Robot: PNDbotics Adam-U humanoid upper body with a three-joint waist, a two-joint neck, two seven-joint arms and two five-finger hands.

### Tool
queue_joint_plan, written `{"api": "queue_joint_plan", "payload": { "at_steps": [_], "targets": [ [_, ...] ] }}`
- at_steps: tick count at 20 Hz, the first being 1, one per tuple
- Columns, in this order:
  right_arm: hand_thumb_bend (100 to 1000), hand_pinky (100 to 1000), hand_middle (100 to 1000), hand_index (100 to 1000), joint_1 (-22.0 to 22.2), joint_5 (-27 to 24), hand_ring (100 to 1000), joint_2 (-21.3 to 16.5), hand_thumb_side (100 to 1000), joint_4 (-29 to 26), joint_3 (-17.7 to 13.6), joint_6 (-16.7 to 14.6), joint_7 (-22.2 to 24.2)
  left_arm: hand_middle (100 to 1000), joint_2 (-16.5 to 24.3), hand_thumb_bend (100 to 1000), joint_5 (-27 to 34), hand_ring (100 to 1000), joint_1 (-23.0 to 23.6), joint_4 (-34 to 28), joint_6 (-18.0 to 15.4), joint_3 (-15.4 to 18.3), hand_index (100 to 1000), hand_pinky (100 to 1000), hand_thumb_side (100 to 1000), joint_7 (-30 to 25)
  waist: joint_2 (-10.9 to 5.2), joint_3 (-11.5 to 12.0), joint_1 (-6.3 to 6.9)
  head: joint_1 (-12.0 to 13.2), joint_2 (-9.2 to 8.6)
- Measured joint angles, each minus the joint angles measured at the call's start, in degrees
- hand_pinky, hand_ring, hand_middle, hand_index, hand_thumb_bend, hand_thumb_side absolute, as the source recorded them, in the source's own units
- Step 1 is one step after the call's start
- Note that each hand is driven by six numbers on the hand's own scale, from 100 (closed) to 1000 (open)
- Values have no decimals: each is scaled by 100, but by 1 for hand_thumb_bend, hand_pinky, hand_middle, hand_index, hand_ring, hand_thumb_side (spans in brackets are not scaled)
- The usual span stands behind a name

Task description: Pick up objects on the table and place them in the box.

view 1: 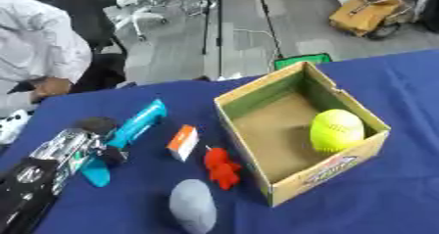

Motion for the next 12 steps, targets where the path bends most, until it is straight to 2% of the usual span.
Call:
{"api": "queue_joint_plan", "payload": {
  "at_steps": [4, 12],
  "targets": [
    [100, 866, 509, 600, 0, -2, 763, 0, 447, 0, -12, 5, 4, 662, -19, 100, -32, 722, -22, -2, 13, -13, 803, 918, 392, -18, -2, 2, 2, -1, -5],
    [100, 866, 509, 600, 0, -7, 764, 0, 445, 0, -12, 5, 5, 601, -45, 100, -103, 659, -26, -3, 50, -14, 766, 877, 362, 16, -2, 2, 2, -2, -7]
  ]
}}
